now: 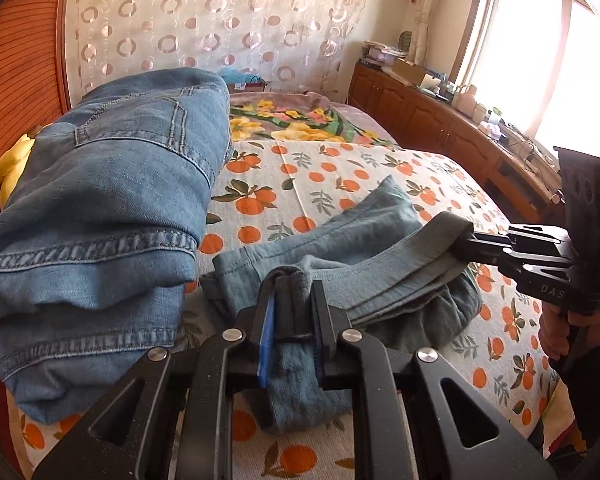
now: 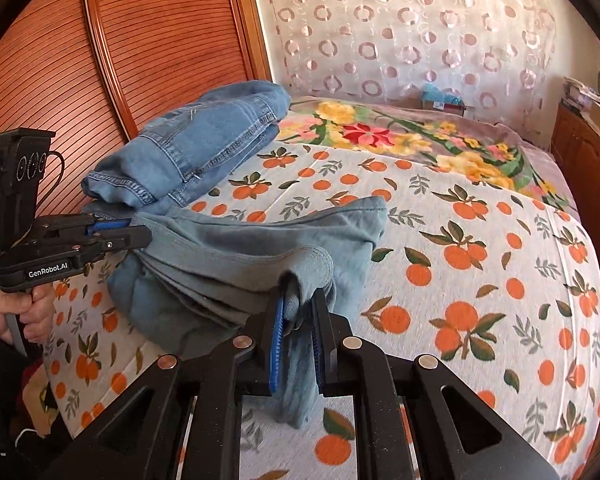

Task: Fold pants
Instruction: 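Grasp the hem with both grippers and fold it up toward the waistband, then open both grippers and release the folded hem onto the garment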

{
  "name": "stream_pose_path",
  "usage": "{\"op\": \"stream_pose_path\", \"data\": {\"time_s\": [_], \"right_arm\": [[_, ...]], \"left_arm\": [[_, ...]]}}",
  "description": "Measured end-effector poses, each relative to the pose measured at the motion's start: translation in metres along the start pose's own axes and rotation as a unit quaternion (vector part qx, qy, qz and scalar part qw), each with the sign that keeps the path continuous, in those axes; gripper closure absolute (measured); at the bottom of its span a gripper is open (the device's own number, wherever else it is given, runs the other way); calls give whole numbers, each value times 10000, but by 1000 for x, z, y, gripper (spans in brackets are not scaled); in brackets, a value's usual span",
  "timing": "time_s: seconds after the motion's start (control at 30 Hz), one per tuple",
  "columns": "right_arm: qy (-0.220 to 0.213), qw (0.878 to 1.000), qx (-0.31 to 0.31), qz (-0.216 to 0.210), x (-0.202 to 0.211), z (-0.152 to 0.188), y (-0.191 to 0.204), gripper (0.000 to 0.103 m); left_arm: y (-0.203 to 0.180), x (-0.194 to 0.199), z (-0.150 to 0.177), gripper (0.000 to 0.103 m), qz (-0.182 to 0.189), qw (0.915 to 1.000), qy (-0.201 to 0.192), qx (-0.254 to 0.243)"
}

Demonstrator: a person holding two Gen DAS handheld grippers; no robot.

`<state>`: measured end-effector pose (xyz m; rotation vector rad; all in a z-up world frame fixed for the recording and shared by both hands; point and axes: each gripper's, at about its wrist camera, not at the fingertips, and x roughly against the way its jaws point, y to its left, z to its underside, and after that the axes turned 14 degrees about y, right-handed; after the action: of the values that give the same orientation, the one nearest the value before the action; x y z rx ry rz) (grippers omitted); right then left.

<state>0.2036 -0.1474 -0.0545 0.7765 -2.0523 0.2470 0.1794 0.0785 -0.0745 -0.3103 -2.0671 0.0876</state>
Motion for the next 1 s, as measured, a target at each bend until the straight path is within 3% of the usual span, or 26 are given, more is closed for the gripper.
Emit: {"op": "stream_pose_path", "data": {"time_s": [0.3, 0.47, 0.73, 1.0], "right_arm": [[-67, 9999, 42, 134, 4, 4, 0, 77], [-153, 9996, 61, 212, 18, 14, 3, 69], [99, 9992, 314, 245, 13, 25, 8, 60], [356, 9960, 543, 615, -11, -3, 10, 59]], "left_arm": [[6, 6, -1, 74, -12, 10000, -6, 87], [6, 14, 7, 54, -48, 9999, -86, 60], [0, 8, 25, 54, -150, 9997, 132, -112], [-1, -7, 22, 54, -252, 9991, 301, -163]]}}
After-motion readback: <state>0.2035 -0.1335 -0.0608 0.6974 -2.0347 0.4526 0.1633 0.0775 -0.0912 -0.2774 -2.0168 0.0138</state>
